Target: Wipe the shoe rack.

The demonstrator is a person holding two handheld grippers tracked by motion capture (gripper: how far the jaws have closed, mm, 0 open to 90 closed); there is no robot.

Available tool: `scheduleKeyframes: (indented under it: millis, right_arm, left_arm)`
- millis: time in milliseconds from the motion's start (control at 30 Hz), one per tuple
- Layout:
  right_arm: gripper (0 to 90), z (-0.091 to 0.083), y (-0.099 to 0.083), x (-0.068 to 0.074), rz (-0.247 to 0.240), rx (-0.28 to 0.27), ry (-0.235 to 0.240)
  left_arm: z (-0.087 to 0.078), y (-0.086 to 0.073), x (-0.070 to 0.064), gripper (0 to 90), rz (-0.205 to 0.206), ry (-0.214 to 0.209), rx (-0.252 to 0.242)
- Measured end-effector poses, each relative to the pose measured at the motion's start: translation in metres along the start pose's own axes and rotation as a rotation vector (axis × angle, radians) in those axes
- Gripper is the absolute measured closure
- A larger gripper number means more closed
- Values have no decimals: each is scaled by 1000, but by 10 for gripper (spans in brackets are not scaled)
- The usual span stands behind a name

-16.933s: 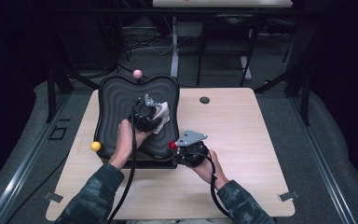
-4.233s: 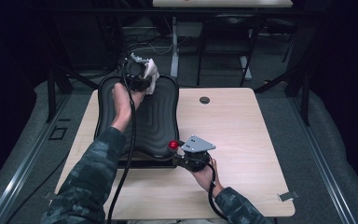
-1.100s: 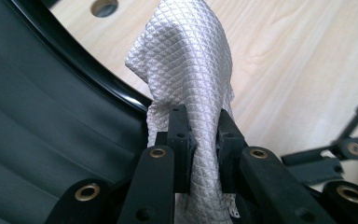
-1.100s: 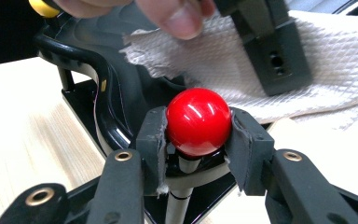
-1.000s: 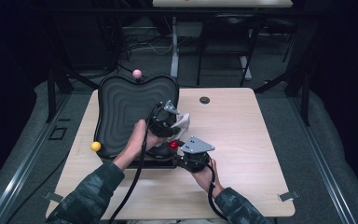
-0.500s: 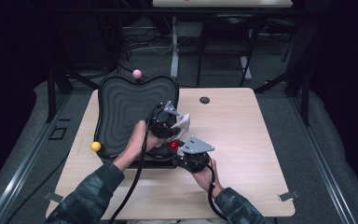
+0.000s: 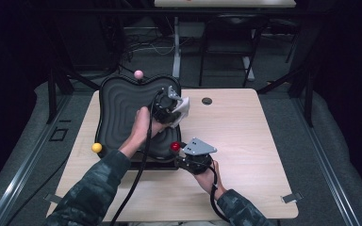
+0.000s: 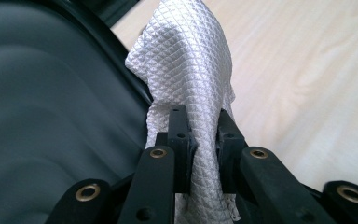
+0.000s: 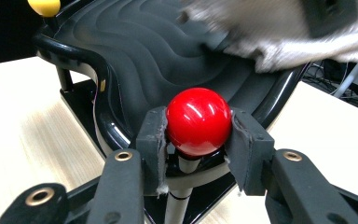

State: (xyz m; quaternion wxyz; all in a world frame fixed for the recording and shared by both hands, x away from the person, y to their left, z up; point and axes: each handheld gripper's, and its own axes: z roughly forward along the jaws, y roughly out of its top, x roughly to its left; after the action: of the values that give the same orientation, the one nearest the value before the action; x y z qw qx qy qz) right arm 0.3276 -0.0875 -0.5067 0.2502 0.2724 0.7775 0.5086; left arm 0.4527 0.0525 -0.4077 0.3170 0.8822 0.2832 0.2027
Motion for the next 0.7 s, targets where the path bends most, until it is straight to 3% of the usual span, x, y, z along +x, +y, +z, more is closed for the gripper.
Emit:
scheduleKeyframes:
  millis: [200,400,533,700]
  right_arm:
    - [603,0,0,0,-3,1,1]
    - [603,-2,1,0,-9,25,-3]
    - [603,0,0,0,-8,8,-1]
    - [602,-1,0,0,-12,15,0]
  left_arm:
    - [5,20,18,803,-31,51,-16]
    - [10,37,40,802,-98,130,-16]
    - [12,47,60,802,-195,116,-38]
    - [13,57,75,802,-245,143,-34]
